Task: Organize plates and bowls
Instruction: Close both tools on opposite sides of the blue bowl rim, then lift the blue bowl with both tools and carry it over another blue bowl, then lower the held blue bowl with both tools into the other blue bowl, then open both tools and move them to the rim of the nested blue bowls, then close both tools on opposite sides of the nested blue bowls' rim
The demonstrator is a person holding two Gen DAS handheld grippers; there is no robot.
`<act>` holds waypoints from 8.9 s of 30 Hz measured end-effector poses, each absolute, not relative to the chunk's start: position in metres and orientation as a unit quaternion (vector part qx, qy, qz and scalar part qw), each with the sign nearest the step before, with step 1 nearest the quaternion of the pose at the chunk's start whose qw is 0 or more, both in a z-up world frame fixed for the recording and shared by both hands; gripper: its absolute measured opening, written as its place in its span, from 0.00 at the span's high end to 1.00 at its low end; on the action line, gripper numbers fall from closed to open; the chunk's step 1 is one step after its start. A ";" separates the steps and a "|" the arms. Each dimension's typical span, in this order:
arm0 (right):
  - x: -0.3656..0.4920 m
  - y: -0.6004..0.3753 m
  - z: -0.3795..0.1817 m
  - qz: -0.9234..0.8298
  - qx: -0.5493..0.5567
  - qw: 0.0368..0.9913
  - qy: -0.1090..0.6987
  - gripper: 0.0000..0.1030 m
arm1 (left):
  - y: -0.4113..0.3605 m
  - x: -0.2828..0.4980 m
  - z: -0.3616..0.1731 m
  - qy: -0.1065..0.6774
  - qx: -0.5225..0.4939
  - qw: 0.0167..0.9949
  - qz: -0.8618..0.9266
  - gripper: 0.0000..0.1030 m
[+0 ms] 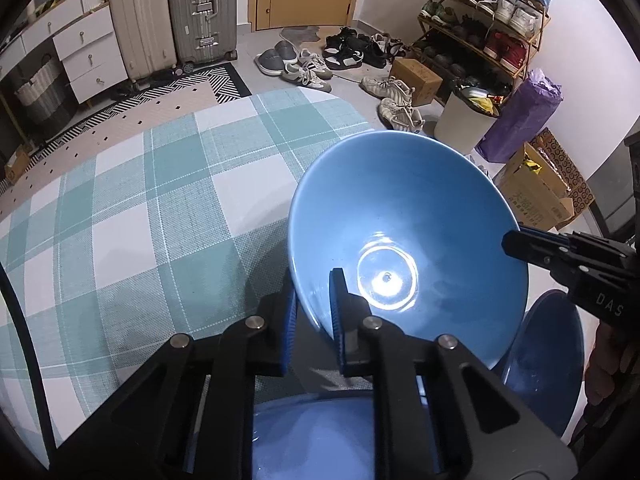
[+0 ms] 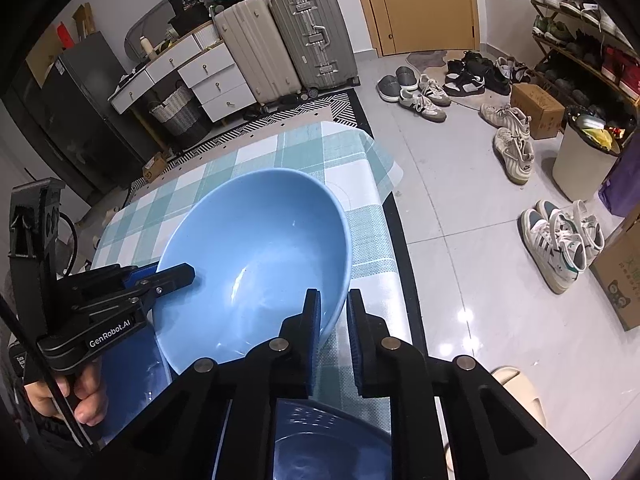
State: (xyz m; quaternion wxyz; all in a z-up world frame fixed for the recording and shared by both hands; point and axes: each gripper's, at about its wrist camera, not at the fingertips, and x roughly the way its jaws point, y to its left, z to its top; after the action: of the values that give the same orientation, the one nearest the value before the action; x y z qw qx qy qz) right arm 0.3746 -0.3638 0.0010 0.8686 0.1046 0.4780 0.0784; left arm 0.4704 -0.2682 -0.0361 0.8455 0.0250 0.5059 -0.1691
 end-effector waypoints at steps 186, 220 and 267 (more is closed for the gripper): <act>0.237 -0.216 0.013 0.150 -0.022 0.886 0.438 0.77 | -0.172 0.258 -0.009 0.470 0.085 0.874 -0.087 0.57; 0.175 -0.275 0.085 0.131 0.026 0.920 0.367 0.01 | -0.187 0.204 0.051 0.439 -0.022 0.884 -0.160 0.01; 0.145 -0.417 0.028 0.054 0.123 0.914 0.383 0.21 | -0.319 0.186 0.002 0.479 -0.032 0.839 -0.257 0.60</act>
State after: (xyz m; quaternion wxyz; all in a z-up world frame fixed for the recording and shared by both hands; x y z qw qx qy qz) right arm 0.1455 -0.4167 0.0282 0.9138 0.1234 0.3831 0.0544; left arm 0.1861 -0.3187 0.0021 0.8387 -0.0323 0.4792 -0.2567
